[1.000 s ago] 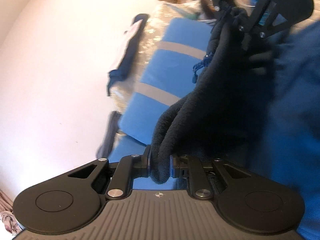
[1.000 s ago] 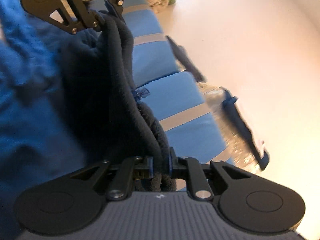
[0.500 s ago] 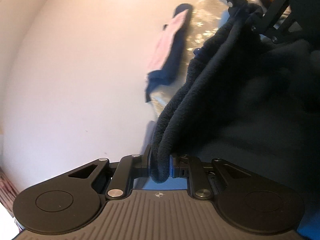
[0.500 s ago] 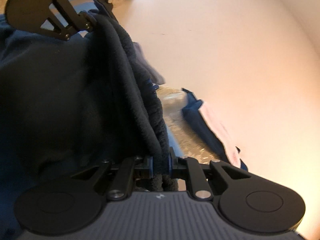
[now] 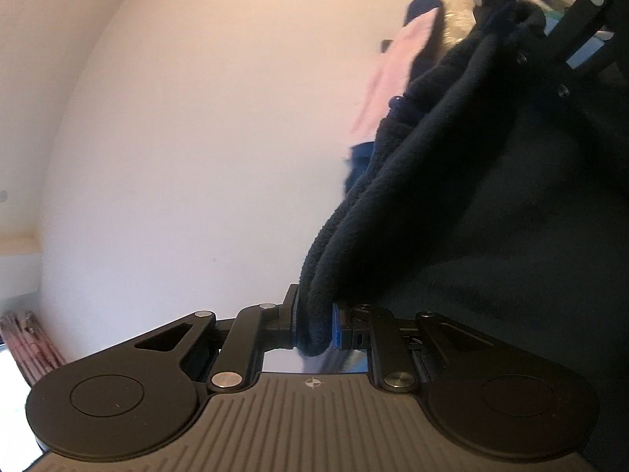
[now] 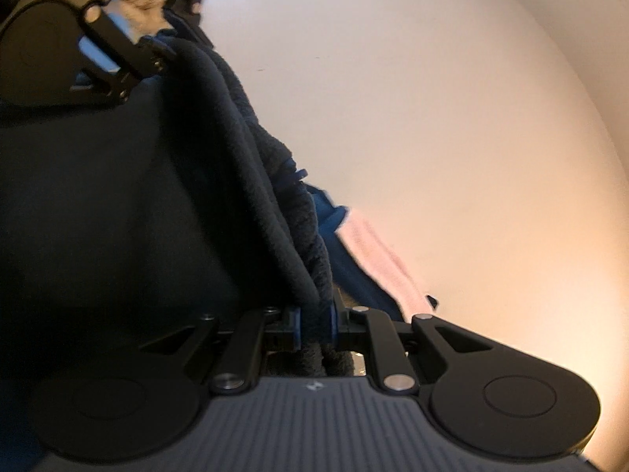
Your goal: Fold clothes
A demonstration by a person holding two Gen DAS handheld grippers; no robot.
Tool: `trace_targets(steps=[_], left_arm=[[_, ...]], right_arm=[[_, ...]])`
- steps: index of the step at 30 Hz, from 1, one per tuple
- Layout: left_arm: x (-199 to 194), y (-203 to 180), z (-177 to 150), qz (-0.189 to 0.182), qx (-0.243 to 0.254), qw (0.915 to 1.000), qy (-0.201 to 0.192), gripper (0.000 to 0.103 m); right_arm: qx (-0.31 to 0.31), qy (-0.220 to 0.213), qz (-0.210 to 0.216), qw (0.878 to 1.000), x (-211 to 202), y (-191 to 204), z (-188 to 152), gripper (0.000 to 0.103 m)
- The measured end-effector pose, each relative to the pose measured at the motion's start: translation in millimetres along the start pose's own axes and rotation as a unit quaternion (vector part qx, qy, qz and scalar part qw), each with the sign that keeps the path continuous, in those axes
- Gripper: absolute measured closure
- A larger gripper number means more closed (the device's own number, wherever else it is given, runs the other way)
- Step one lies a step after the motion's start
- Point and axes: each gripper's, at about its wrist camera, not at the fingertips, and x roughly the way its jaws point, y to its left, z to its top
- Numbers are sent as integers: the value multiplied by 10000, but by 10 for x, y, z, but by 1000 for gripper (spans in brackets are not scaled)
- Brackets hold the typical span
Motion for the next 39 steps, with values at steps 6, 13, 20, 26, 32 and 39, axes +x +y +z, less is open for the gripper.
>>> trace_targets(steps=[6, 13, 20, 26, 32, 39], left_arm=[[76, -181, -56, -73, 29, 10000, 21, 88], [124, -830, -382, -678, 130, 9973, 242, 88], [369, -1308, -755, -999, 65, 9935, 545, 86], [502, -1619, -973, -964, -70, 9925, 747, 66], [642, -1644, -1213, -1515, -206, 9775, 1454, 9], [637, -1082, -1558, -1854, -973, 9591, 1904, 9]], right_arm=[[68, 17, -107, 9999, 159, 9, 41, 90], [-228, 308, 518, 9979, 303, 542, -380, 90], [-162, 617, 948, 9934, 601, 995, -733, 89], [135, 874, 1058, 9904, 796, 1273, -872, 87], [1161, 1175, 1399, 9763, 658, 1098, -1089, 0], [2248, 1616, 1932, 9413, 522, 716, -1407, 0]])
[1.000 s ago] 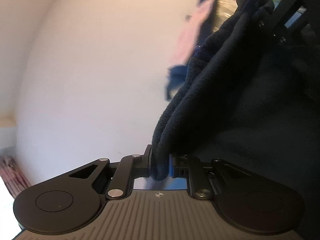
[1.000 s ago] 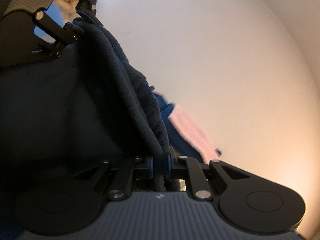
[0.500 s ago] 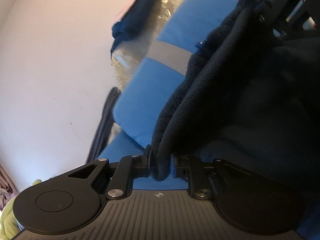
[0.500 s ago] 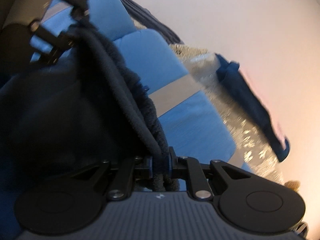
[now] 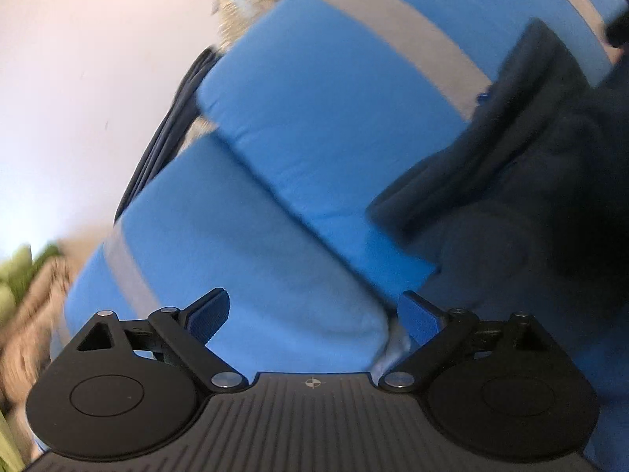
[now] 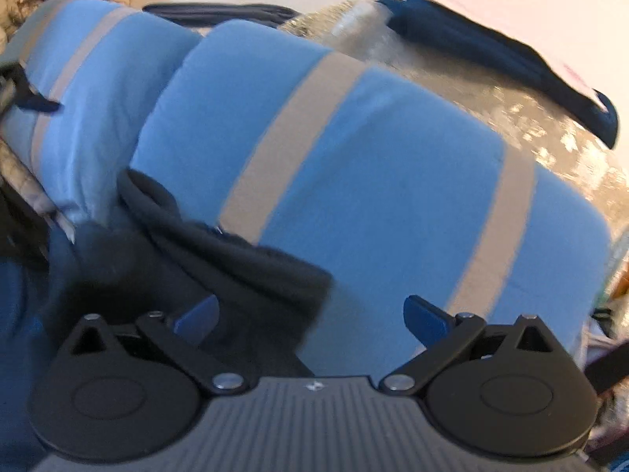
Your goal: Fold clothes
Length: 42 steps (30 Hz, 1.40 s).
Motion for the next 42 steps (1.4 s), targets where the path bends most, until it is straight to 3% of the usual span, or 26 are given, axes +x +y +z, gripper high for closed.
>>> trace_targets(steps=[4, 6, 11, 17, 21, 24, 28, 32, 37, 40, 42], left_arm=[[-173, 417, -249, -528, -438, 9974, 213, 9], [-206, 657, -454, -886, -889, 9909, 482, 9], [-306, 1141, -1100, -1495, -2004, 9633, 978, 9], [-263, 1281, -1514, -2039, -2316, 9441, 1159, 10], [-125, 1291, -1711, -2377, -2711, 9244, 1244, 10], [-19, 1337, -1847, -2664, -3086, 9045, 1252, 10], [157, 1350, -2009, -2631, -3417, 8916, 1384, 11], [319, 1340, -2178, -2802, -3601, 8767, 1524, 22], [389, 1291, -2310, -3029, -3578, 8688, 1594, 42], [422, 1290, -2363, -3077, -3640, 8654, 1546, 42], [444, 1308, -2380, -3110, -3767, 8586, 1556, 42]], right_arm=[[232, 280, 325, 9988, -243, -337, -199, 0], [426, 501, 434, 9969, -370, -538, -367, 0], [854, 980, 594, 9897, -665, -918, -794, 0], [1207, 1225, 802, 9818, -908, -1140, -1142, 0], [1520, 1279, 934, 9756, -910, -1229, -1269, 0], [1760, 1281, 1066, 9702, -850, -1304, -1327, 0], [2006, 1296, 1130, 9645, -704, -1401, -1392, 0], [2332, 1333, 1120, 9567, -485, -1510, -1479, 5], [2597, 1519, 990, 9485, -169, -1641, -1663, 12], [2824, 1640, 1007, 9398, 1, -1722, -1777, 20], [2873, 1721, 994, 9370, 82, -1742, -1820, 25]])
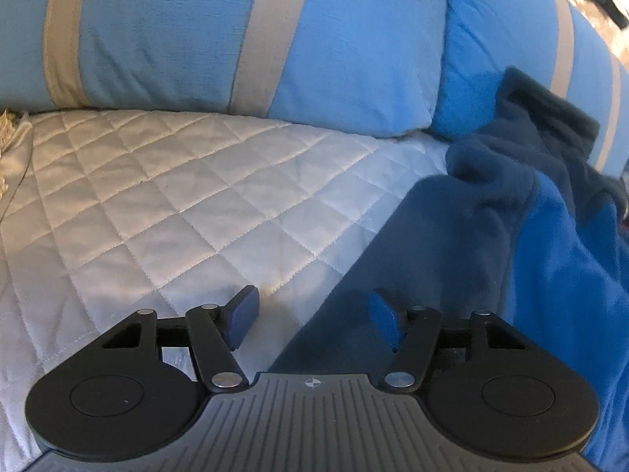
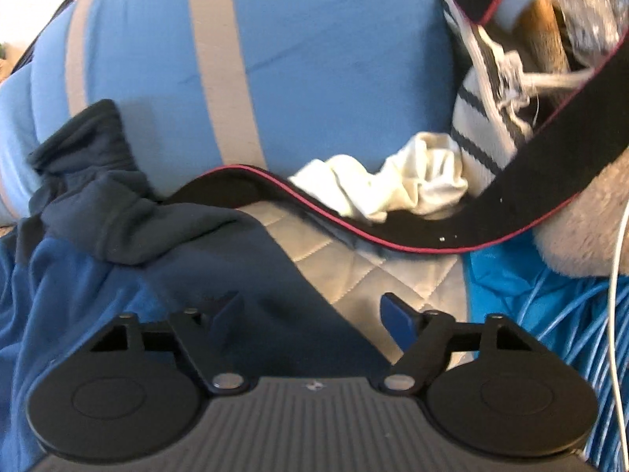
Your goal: Fold clothes
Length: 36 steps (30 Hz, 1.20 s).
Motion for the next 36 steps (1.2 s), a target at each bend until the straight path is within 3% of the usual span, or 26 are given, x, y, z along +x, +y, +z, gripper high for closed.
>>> trace_targets(steps=[4, 6, 7, 10, 12, 13, 17, 22, 25, 33, 35, 36], left_arm=[[3, -2, 20, -215, 29, 9997, 108, 42], [1, 7, 27, -379, -2, 9991, 175, 43], [0, 16, 30, -466, -46, 9987, 212, 48], [7, 15, 24, -395, -102, 9986, 327, 88], [-1, 34, 25, -425, -166, 9983, 367, 96], [-7, 47, 26, -468, -206, 9980, 379, 98], [-44, 53, 57, -113, -124, 9992, 353, 98], [-129, 111, 218, 762, -16, 9968, 234, 99], [-225, 215, 307, 1341, -12, 9909, 65, 99], [-310, 227, 455, 2019, 277, 9789, -152, 99], [-318, 247, 498, 2370, 237, 9710, -202, 103], [-319, 264, 515, 2703, 241, 9622, -225, 103]], right_arm=[[-190, 197, 156, 9995, 104, 40, -13, 35], [-248, 259, 221, 9991, 130, 62, -20, 45], [-251, 278, 249, 9990, 138, 66, -20, 47], [-189, 286, 371, 9987, 123, 66, -14, 62], [-229, 294, 379, 9986, 109, 89, -23, 88], [-247, 288, 397, 9985, 93, 99, -29, 95], [-327, 151, 232, 9991, 25, 120, -25, 97], [-300, -142, -500, 9982, -57, 26, 72, 98], [-323, -240, -987, 9943, -122, -73, 155, 98], [-572, -359, -1655, 9839, -235, -238, 270, 98], [-662, -388, -1783, 9810, -237, -234, 273, 98], [-679, -372, -1815, 9803, -230, -231, 269, 98]])
